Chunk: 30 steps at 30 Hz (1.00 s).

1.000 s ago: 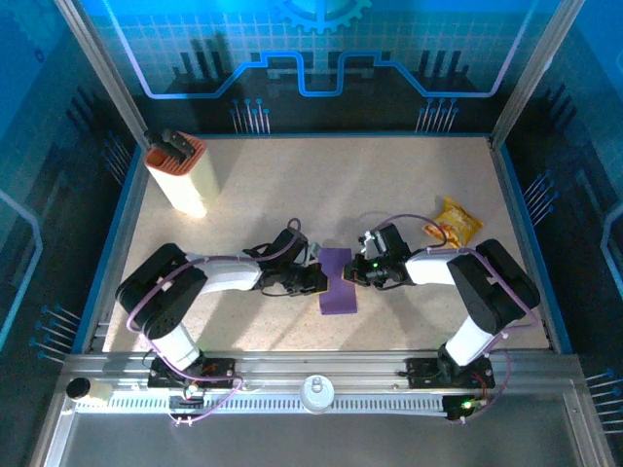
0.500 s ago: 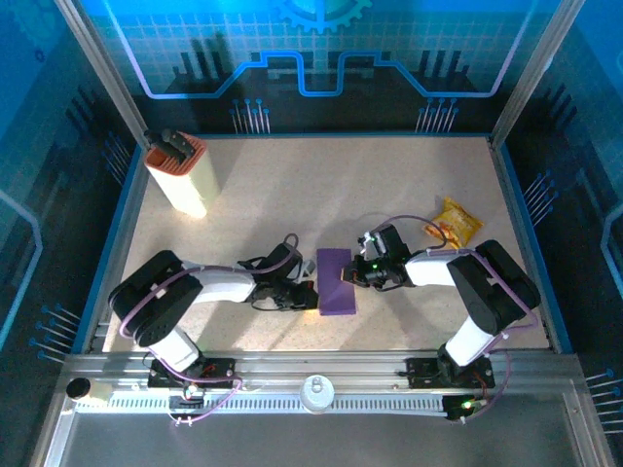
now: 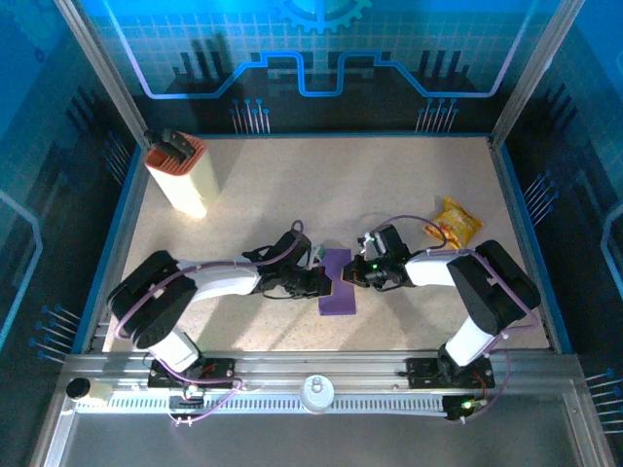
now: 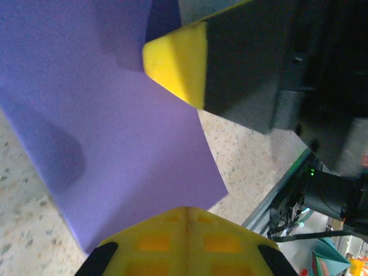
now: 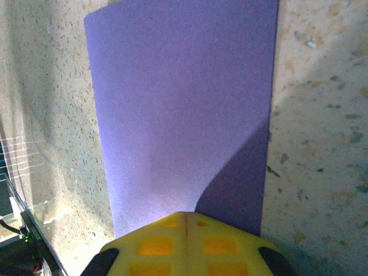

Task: Fold a paper plane with a square sheet of paper (pick it up from the middle)

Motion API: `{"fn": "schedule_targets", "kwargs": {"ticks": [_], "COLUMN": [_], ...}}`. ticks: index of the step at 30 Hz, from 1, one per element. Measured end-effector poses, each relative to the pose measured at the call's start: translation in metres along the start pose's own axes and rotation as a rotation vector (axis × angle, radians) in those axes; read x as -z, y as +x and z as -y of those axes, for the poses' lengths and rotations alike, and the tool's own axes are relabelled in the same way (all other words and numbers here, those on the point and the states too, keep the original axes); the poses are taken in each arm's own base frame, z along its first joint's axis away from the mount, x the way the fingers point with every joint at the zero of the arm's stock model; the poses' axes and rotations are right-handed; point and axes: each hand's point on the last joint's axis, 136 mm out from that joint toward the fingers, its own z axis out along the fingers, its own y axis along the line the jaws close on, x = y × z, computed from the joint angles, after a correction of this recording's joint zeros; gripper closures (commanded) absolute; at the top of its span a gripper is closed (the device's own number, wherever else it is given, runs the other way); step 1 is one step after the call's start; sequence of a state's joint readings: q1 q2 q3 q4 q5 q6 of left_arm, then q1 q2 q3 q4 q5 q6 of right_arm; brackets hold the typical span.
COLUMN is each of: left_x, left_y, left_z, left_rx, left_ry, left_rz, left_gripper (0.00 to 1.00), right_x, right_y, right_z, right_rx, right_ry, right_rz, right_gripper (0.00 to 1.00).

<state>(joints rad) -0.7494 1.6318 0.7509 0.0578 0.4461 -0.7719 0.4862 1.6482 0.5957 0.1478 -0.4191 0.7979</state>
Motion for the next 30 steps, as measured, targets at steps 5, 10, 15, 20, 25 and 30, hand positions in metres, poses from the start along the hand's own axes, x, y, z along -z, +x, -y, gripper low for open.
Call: {"fn": "schedule_targets", "kwargs": {"ticks": [5,10,15,20,25,30], "left_x": [-0.017,-0.019,-0.011,-0.003,0.006,0.017], "left_y": [0.013,0.028,0.042,0.057,0.062,0.050], "left_z": [-0.020,-0.032,-0.037,-0.042,-0.045,-0.023], "left_rx": [0.028,0.009,-0.054,-0.092,-0.085,-0.106], "left_ry": [-0.033,-0.037,-0.052,-0.092,-0.126,-0.086], "left_rz": [-0.063,-0.078,-0.073,-0.086,-0.089,-0.031], "left_gripper": [1.00,1.00,1.00,1.00,1.00,1.00], "right_x": [0.000,0.000,0.000,0.000,0.000,0.000], "right_y": [0.000,0.000,0.001,0.001,0.001,0.001], "right_z": [0.000,0.000,0.000,0.000,0.000,0.000], "right_rx": [-0.003,-0.005,-0.005,-0.004,-0.003,-0.003], "right_ry": [0.000,0.002,0.002,0.001,-0.001,-0.001], "right_rz": [0.000,0.000,0.000,0.002,0.003,0.004], "right_gripper": [0.94,0.94,0.94,0.94,0.94,0.94]}}
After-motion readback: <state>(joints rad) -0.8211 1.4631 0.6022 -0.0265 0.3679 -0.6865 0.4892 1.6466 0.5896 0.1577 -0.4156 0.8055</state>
